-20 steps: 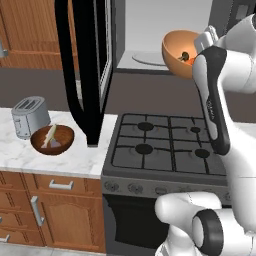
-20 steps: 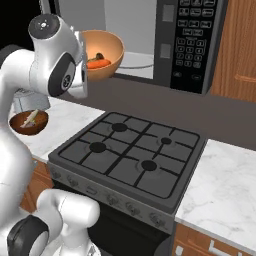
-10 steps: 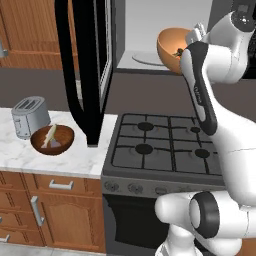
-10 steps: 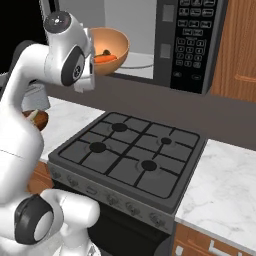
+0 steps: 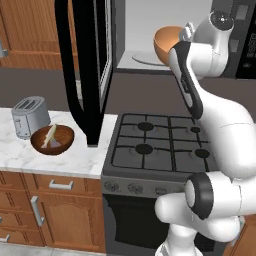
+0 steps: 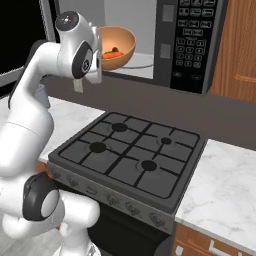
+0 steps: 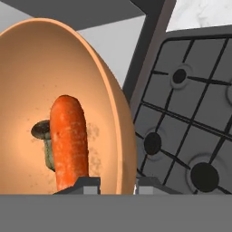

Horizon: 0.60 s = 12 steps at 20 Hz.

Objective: Place the bowl containing the carrot and mushroom in the microwave. Close the microwave door and press the start button to microwave the meal.

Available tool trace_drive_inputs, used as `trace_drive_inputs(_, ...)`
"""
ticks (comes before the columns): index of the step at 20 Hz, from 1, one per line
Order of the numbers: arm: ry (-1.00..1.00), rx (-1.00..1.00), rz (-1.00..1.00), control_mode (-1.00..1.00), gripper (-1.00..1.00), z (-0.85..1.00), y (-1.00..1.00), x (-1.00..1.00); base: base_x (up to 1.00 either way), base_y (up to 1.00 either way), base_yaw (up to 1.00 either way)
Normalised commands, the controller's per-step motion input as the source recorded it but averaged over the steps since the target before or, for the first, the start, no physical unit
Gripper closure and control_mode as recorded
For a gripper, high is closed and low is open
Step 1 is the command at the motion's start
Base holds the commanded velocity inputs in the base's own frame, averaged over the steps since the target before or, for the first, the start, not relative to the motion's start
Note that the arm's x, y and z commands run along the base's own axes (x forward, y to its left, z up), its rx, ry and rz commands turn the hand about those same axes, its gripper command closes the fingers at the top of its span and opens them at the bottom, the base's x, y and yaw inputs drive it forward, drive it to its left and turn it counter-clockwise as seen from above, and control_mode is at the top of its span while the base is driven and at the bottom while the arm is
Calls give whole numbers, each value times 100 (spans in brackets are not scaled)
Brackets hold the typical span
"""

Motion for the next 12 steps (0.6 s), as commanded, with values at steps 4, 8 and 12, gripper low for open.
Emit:
trace_drive_inputs(4, 4, 0, -3, -100, 100, 0, 0, 64, 0, 0, 0)
trace_drive_inputs(8, 12, 0, -1, -100, 100, 0, 0, 66, 0, 0, 0)
trace_drive_inputs(12, 12, 0, -1, -100, 100, 0, -5, 64, 0, 0, 0)
